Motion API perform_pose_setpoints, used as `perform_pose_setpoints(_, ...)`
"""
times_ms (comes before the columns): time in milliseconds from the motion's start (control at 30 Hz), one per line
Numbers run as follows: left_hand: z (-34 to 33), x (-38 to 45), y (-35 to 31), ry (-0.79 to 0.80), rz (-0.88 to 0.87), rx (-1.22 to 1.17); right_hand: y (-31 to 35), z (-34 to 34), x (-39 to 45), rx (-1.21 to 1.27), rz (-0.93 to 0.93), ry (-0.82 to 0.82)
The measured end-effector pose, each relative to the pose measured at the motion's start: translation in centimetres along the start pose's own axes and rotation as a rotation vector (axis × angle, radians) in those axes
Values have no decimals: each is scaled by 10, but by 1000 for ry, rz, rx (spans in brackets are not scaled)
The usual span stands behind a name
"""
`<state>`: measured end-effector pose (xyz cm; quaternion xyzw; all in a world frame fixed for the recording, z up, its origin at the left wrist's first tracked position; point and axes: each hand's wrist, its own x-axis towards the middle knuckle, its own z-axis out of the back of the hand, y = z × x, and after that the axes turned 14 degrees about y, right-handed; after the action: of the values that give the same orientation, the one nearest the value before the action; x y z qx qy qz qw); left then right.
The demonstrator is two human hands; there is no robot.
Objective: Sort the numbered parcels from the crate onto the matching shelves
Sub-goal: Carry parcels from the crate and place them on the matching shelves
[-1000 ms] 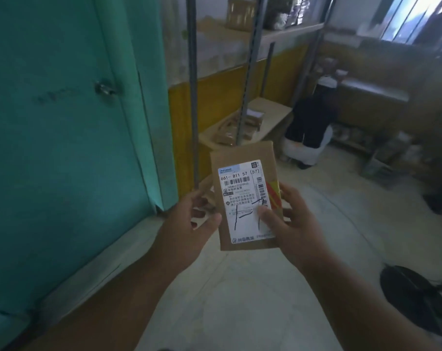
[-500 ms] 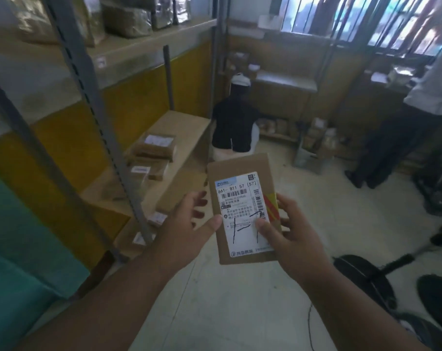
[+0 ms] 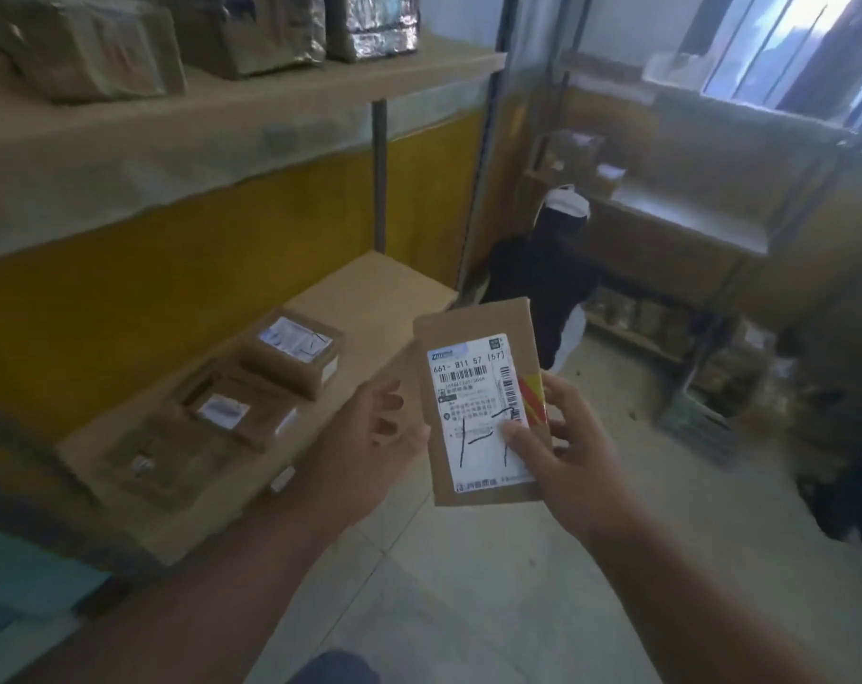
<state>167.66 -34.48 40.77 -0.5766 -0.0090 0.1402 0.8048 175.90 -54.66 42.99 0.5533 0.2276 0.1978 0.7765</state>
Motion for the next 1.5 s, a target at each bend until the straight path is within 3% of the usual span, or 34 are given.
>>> perform_pose_setpoints(233, 38, 141, 23, -145, 72, 46, -12, 9, 178, -83, 34, 199)
perform_pose_setpoints(533, 61, 220, 46, -264, 218, 111, -6, 14, 342, -128, -18, 489)
perform_pose_setpoints(800, 23, 278, 78, -527, 481, 162, -51, -20, 491, -230, -53, 847)
perform_pose_setpoints(900, 1, 306, 85, -644, 599, 142, -72, -44, 539, -285, -31, 907)
perform_pose_setpoints(1067, -25, 327, 100, -695, 747, 139, -93, -81, 575, -428, 18, 962)
perform_pose_setpoints(1233, -41, 333, 104, -727, 820, 142, -111, -95, 583, -627, 58, 910)
perform_pose_setpoints(1400, -47, 319, 90, -785, 839, 137, -92, -74, 563, -801, 376, 869)
perform_pose_setpoints(1500, -56, 291, 75, -812, 855, 162, -65, -49, 519, -881, 633, 962)
